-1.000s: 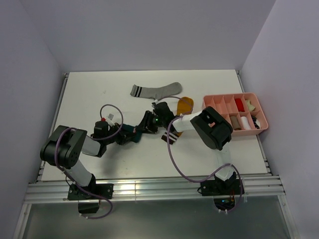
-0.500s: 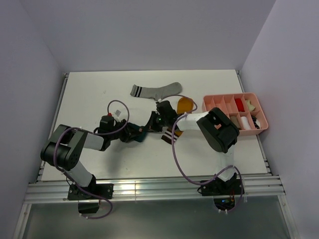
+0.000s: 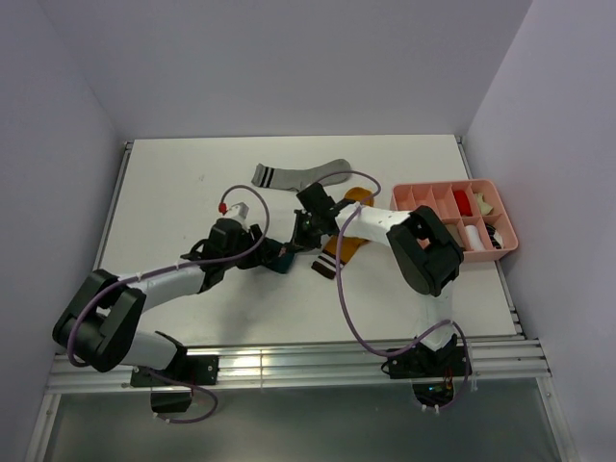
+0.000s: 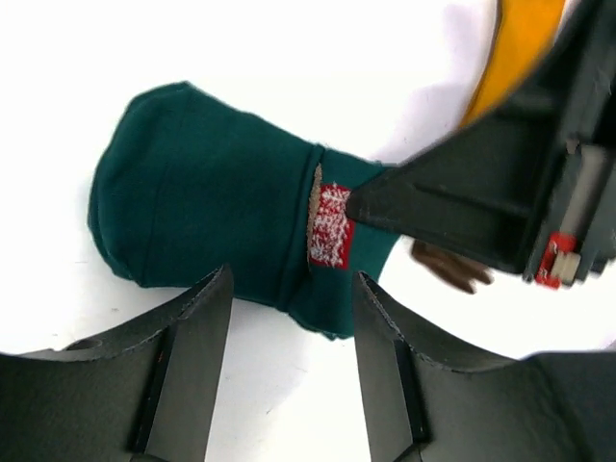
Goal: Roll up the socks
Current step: Roll the sock at the center of the board.
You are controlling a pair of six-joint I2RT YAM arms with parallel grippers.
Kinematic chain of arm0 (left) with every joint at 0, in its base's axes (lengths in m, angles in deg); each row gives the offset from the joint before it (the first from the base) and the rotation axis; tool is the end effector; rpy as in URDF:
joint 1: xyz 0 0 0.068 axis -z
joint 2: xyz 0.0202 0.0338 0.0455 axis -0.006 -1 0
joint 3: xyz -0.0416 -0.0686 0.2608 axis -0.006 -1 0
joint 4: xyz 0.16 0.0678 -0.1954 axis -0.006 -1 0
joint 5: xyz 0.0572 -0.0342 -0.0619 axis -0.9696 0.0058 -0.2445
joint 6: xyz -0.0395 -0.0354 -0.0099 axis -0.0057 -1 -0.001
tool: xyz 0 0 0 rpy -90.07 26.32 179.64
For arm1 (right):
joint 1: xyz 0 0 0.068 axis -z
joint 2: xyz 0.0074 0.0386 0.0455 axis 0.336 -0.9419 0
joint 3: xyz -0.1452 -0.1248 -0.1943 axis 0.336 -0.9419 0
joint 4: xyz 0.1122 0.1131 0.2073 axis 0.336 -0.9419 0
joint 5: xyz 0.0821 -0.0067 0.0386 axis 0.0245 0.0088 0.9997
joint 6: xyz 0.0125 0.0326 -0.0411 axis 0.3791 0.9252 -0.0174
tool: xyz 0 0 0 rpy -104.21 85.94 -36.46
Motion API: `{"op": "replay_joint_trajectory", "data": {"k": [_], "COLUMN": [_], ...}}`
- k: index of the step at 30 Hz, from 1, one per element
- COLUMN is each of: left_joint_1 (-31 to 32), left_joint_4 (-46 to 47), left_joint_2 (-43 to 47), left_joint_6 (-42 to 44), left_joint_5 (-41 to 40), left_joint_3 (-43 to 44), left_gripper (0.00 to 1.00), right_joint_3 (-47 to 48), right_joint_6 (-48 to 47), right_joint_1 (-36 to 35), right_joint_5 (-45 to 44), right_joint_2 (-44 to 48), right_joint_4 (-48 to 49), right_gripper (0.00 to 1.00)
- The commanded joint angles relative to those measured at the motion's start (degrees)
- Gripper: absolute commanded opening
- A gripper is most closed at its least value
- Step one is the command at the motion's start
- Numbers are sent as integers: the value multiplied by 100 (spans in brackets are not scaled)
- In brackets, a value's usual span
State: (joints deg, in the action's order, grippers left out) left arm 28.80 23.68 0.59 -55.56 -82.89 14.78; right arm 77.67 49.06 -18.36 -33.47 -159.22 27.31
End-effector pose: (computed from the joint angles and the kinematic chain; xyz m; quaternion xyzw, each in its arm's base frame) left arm 0.2332 -0.1351 0.1622 -0.0834 0.8890 -0.3087 0.3278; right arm 0.3139 0.2566 0.1573 0.0124 0.9485 0.2834 0.1408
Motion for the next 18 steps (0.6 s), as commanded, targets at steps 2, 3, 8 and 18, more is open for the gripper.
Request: {"op": "replay_joint_trajectory", "data": {"k": [2, 3, 8, 18], "left_joint_1": [749, 1072, 1830, 2578], "left_joint_4": [-243, -243, -366, -673], "left_joint_2": [257, 205, -199, -1095], "left_joint_6": [1008, 1087, 1500, 1800], "left_joint_5": [-1327, -1459, -2390, -3279], "left_joint_3": [334, 378, 896, 1424], "left_gripper": [59, 60, 65, 57], "right_joint_3": [320, 390, 531, 602], "right_joint_6": [-200, -208, -244, -305], "right_joint_1": [29, 38, 29, 29], "right_joint_5": [-371, -380, -354, -257], "right_joint_2": [-95, -113, -227, -245], "right_joint_4": [-1068, -1173, -1411, -1473], "right_gripper": [0, 0, 0, 0]}}
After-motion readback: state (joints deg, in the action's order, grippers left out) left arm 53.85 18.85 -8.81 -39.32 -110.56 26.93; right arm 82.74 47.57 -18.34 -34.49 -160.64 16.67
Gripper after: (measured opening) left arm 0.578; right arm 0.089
